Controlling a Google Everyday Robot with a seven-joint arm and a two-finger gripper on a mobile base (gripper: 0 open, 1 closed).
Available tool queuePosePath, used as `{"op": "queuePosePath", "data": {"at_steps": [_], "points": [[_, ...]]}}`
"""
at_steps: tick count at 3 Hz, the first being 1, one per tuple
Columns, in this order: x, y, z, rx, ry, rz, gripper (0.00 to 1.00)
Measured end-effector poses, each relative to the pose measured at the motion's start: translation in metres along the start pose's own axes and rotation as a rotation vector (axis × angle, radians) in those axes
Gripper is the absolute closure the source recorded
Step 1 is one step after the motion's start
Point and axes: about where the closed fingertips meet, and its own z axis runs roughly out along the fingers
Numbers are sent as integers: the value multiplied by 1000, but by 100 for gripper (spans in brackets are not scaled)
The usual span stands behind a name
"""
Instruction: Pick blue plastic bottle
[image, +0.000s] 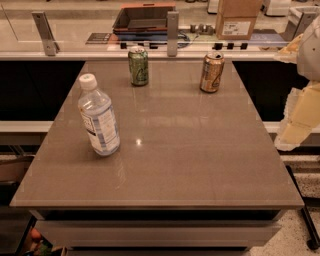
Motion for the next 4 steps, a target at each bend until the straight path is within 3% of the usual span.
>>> {"op": "queuePosePath", "data": {"at_steps": [2, 3, 4], "points": [[-5, 1, 0, -2, -38, -4, 0], [-14, 7, 19, -24, -146, -11, 0], [-38, 19, 48, -75, -314, -8, 0]]}}
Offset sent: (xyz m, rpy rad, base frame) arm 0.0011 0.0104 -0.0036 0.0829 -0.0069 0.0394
